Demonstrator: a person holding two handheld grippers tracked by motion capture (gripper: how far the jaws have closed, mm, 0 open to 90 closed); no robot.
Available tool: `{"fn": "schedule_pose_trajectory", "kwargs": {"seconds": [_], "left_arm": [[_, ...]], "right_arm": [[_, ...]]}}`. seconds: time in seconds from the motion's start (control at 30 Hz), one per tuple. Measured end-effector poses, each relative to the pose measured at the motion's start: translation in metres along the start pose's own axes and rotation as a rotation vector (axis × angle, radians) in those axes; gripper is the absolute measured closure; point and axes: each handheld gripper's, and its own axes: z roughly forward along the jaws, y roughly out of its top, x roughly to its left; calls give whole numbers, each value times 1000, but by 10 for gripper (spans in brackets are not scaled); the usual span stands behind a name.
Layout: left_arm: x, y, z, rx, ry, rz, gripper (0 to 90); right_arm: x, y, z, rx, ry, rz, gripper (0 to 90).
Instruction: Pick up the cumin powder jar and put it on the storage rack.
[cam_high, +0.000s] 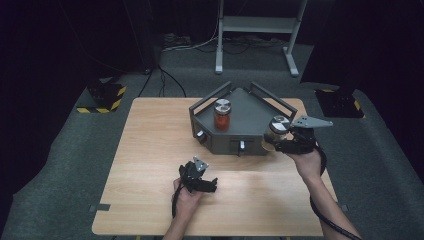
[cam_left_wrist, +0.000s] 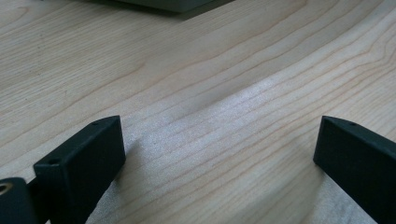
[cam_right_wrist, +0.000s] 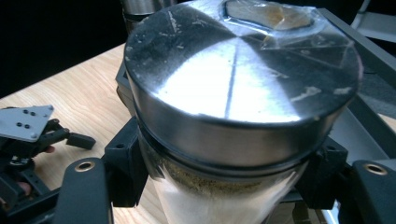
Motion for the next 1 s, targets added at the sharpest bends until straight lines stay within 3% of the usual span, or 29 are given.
{"fn": "schedule_pose_trajectory", "kwargs": {"seconds": [0.43, 1.0], "left_arm": [[0, 0, 0, 0, 1, 0, 21], [0, 0, 0, -1, 3, 1, 25]], "right_arm": [[0, 19, 16, 3, -11, -15, 315], [-1, 37, 45, 26, -63, -40, 315]]}}
